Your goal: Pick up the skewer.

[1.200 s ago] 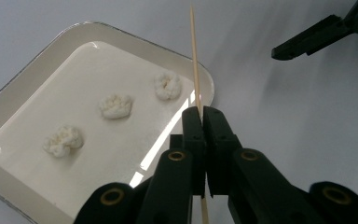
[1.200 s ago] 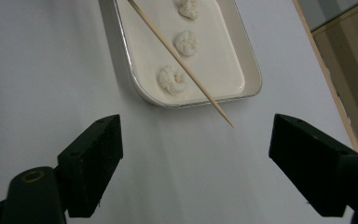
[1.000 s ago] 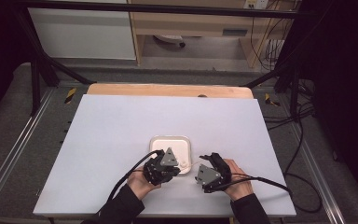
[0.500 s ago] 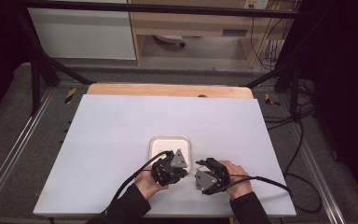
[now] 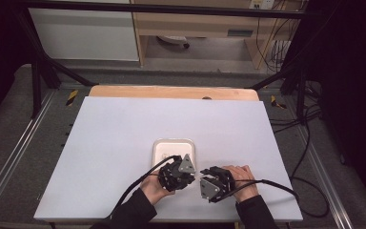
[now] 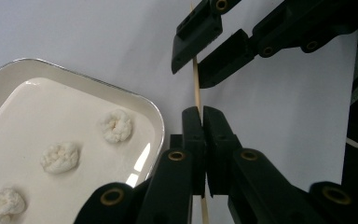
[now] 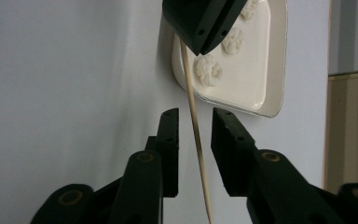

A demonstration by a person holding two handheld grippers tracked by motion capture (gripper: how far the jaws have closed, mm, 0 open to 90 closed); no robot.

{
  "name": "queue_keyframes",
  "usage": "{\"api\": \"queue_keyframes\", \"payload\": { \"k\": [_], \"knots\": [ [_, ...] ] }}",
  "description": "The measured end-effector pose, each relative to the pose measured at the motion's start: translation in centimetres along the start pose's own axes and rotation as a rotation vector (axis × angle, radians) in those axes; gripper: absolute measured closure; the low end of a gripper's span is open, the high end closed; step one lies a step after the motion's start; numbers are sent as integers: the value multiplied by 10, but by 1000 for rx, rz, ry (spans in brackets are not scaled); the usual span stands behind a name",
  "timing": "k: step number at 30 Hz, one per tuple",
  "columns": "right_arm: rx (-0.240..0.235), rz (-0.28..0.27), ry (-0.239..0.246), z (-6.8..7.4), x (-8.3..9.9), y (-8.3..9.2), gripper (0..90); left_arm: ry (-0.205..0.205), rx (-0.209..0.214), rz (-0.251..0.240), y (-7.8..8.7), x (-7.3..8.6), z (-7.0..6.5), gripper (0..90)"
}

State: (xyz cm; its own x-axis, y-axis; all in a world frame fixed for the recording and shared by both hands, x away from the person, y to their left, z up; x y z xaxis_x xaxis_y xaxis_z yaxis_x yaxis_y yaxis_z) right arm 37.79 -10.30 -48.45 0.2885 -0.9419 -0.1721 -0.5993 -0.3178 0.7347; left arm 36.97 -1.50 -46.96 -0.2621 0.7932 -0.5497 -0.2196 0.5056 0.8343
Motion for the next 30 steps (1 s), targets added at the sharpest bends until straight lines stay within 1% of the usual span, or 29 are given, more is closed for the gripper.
{"api": "queue_keyframes", "payload": {
  "k": [1,2,3,4,7,9,10,13,15,17,18,19,20,21,22,23,24,26,27,30],
  "knots": [
    [0,2,7,0,0,0,747,-1,0,0,0,0,0,884],
    [-1,4,4,1,0,-1,753,0,1,1,0,0,0,884],
    [-1,8,18,1,1,-2,759,-2,2,1,0,0,-1,884],
    [-4,10,16,2,1,-2,768,-2,2,1,0,0,-1,884],
    [-4,10,41,1,1,-2,810,-3,5,1,0,0,-1,884],
    [-8,5,42,1,1,-1,849,-3,4,3,0,1,-1,883],
    [-4,3,52,0,1,-1,854,-2,5,2,0,1,-1,884],
    [-1,1,62,0,2,0,864,2,8,-4,1,0,-1,883],
    [1,5,82,0,2,0,875,6,7,-8,2,0,0,883],
    [-9,7,80,1,2,1,883,15,10,-6,3,0,1,879],
    [-8,8,88,1,2,1,885,16,5,-6,4,0,1,875],
    [-9,7,87,0,2,1,886,15,0,0,4,1,2,871],
    [-6,18,94,-1,2,1,887,14,-10,11,5,2,4,855],
    [-4,30,100,-2,4,1,887,14,-22,21,5,2,5,813],
    [-2,41,105,-2,5,1,887,16,-23,31,5,3,6,762],
    [2,47,108,-4,5,2,887,24,-15,50,5,5,7,732],
    [2,50,113,-5,5,2,888,32,-7,73,5,7,8,704],
    [7,58,114,-7,5,3,888,41,-4,113,4,10,11,667],
    [9,66,117,-8,4,4,888,53,7,134,3,11,12,662],
    [11,76,128,-10,2,4,888,65,8,158,2,10,13,666]
  ]
}}
Point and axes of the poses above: each handheld gripper's, and its own axes: y roughly backward along the jaws, x roughly out of its underside, z roughly to its left, the point moved 9 cm from there along -y, roughly forward along the jaws, and after that the axes turned 6 degrees about z, right-handed, at the moved point
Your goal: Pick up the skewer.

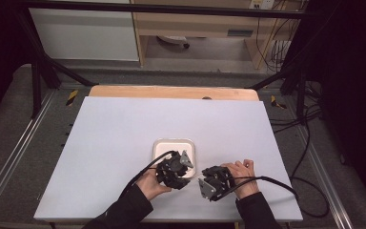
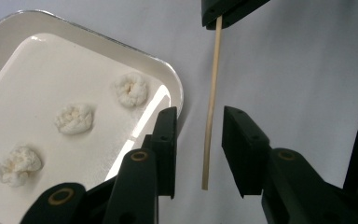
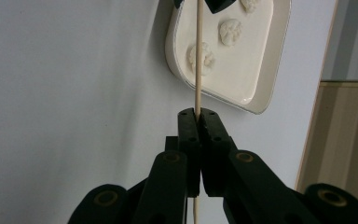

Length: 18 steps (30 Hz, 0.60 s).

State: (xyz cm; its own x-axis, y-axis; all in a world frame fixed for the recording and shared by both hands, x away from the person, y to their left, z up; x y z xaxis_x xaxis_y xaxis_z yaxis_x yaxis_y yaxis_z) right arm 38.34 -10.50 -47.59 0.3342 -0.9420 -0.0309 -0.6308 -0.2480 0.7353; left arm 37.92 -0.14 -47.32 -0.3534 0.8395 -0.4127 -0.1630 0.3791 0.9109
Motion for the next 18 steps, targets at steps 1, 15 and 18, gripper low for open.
{"api": "queue_keyframes", "payload": {
  "k": [1,15,18],
  "knots": [
    [-2,4,10,0,-1,0,888,-4,-1,10,-1,-1,0,677],
    [-2,36,95,-3,-6,-1,889,-49,0,95,-12,-2,-5,875],
    [-5,41,98,-2,-7,-2,889,-60,-21,100,-14,-1,-6,879]
  ]
}}
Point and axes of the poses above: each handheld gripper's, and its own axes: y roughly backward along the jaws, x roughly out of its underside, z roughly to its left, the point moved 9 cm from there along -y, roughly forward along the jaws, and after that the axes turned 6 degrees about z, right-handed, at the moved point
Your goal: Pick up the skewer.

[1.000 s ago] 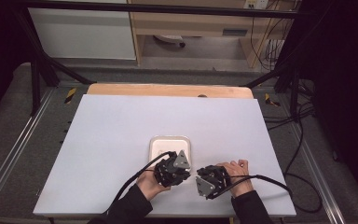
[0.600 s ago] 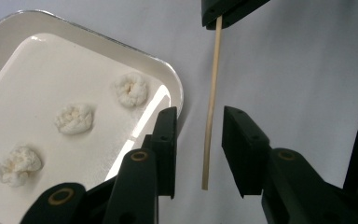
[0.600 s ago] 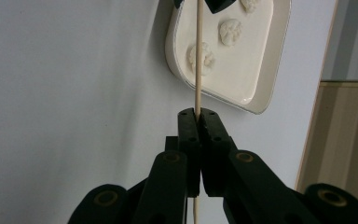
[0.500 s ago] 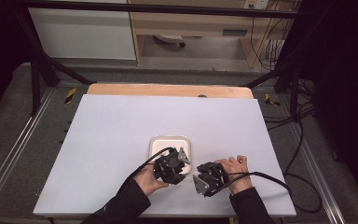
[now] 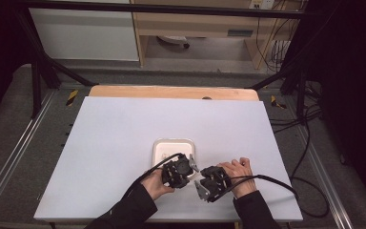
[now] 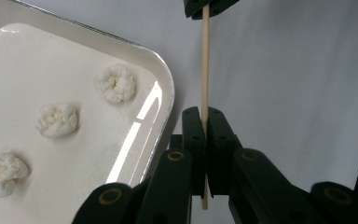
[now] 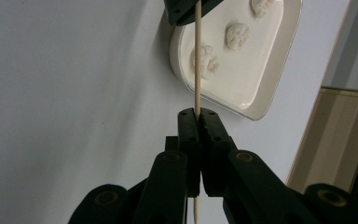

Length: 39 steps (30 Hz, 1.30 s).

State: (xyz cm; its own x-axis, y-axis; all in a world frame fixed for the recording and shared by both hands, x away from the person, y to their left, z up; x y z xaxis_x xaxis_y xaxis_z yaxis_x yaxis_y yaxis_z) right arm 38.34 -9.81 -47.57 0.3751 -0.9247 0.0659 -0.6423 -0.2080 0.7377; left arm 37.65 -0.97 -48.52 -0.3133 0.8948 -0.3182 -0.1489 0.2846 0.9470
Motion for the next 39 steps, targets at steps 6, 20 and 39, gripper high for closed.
{"api": "queue_keyframes", "payload": {
  "k": [6,20,39],
  "knots": [
    [13,0,-32,-1,0,0,868,-16,-22,-15,1,1,1,884],
    [-73,-71,-530,-4,22,3,413,46,-44,-39,11,32,18,883],
    [-126,-142,-980,3,56,0,118,195,-70,-206,34,79,38,882]
  ]
}}
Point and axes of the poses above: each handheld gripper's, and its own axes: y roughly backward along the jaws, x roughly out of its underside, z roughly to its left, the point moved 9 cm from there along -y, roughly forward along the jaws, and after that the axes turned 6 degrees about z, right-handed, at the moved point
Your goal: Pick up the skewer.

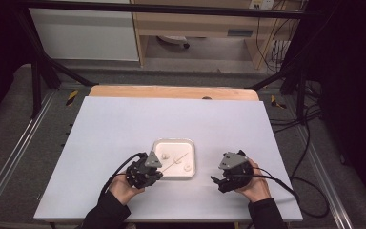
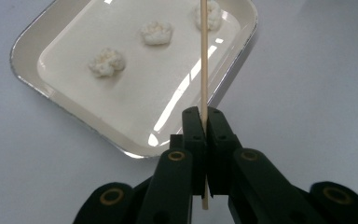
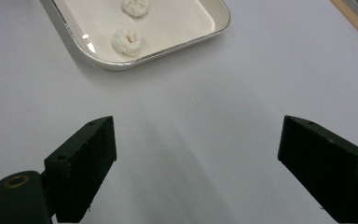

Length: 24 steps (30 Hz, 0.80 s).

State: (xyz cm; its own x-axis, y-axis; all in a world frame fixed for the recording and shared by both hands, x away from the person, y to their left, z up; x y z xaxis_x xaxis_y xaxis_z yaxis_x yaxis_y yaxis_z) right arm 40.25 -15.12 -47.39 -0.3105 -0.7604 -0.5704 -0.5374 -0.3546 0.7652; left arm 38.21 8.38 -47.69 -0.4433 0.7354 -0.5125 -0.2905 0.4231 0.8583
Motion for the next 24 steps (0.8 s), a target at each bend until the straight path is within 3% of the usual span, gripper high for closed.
{"api": "queue_keyframes", "payload": {
  "k": [6,14,15,17,24],
  "knots": [
    [-42,5,-69,3,1,-7,103,41,-32,-60,9,12,8,881],
    [-133,-21,-162,8,-9,-15,88,88,-39,-120,15,30,14,881],
    [-149,-24,-178,8,-10,-15,78,128,-22,-113,16,34,11,881],
    [-162,-36,-196,8,-13,-16,68,119,-18,-148,16,34,15,880],
    [-175,-54,-212,10,-28,-19,44,135,-15,-183,19,41,17,880]
  ]
}}
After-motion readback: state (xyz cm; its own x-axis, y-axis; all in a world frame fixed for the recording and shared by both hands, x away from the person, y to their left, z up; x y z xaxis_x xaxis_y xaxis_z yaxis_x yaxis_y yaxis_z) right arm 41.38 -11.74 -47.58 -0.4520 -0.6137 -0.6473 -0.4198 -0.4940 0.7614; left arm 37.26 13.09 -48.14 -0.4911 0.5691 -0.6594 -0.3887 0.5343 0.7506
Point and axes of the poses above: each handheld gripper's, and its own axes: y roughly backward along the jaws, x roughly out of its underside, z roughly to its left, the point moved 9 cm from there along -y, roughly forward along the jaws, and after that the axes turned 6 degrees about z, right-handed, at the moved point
